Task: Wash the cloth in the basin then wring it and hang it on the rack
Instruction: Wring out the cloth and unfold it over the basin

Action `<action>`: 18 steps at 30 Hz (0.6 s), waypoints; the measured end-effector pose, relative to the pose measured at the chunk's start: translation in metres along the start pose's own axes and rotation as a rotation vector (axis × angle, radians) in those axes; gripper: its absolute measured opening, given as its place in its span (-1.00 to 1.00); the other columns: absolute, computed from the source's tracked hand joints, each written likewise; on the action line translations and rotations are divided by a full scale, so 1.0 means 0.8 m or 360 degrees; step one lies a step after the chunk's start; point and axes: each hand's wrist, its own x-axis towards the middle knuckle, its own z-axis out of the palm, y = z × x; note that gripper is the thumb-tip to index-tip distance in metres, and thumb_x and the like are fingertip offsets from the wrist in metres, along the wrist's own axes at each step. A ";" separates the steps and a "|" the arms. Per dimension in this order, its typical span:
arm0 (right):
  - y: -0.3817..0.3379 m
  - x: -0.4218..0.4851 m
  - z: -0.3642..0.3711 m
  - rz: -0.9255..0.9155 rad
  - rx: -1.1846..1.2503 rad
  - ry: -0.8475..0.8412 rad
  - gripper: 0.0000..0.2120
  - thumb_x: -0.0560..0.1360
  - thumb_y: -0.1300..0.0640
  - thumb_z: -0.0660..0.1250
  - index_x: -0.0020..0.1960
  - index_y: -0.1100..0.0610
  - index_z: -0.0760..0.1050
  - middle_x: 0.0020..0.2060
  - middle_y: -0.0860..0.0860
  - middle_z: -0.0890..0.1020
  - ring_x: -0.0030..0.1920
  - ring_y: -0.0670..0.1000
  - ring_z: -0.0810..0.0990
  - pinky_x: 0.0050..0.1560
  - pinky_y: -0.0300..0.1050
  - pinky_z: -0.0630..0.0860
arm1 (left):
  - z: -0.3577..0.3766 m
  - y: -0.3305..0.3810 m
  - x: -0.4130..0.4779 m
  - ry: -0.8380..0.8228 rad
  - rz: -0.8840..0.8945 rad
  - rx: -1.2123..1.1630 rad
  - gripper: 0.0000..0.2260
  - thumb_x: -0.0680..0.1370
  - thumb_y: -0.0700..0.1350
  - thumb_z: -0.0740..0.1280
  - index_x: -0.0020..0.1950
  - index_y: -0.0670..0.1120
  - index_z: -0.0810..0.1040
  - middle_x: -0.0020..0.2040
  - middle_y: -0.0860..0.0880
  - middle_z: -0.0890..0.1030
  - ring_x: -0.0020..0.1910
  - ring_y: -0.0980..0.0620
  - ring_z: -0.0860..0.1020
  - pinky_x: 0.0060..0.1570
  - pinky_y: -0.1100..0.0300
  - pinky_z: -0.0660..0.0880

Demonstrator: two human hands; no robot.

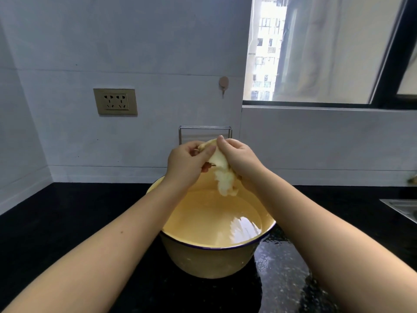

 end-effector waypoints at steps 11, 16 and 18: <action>-0.001 -0.009 -0.018 0.0258 0.0045 -0.0741 -0.69 0.39 0.04 0.46 0.06 0.16 0.57 -0.18 0.05 0.73 -0.24 -0.02 0.68 -0.31 -0.18 0.61 | -0.006 0.016 0.009 0.0402 -0.0215 0.0302 -0.78 0.57 0.03 0.13 0.01 -0.11 0.39 0.00 -0.14 0.54 -0.06 -0.13 0.55 -0.05 -0.06 0.56; 0.010 -0.013 -0.034 0.0226 -0.0101 -0.0814 -0.66 0.33 -0.01 0.45 0.03 0.13 0.60 -0.06 0.04 0.68 -0.02 0.05 0.61 0.16 0.01 0.50 | -0.022 0.011 0.012 0.0553 -0.0361 0.0116 -0.76 0.55 0.02 0.16 0.05 -0.14 0.39 0.09 -0.19 0.54 0.03 -0.18 0.55 -0.06 -0.06 0.57; 0.012 -0.015 -0.041 0.0208 -0.0091 -0.0796 -0.73 0.39 0.07 0.43 0.04 0.15 0.57 -0.08 0.05 0.66 -0.04 0.03 0.62 0.14 0.02 0.52 | -0.025 0.009 0.010 0.0537 -0.0392 0.0012 -0.79 0.56 0.01 0.18 0.02 -0.13 0.40 0.06 -0.18 0.55 -0.05 -0.13 0.58 -0.33 0.11 0.56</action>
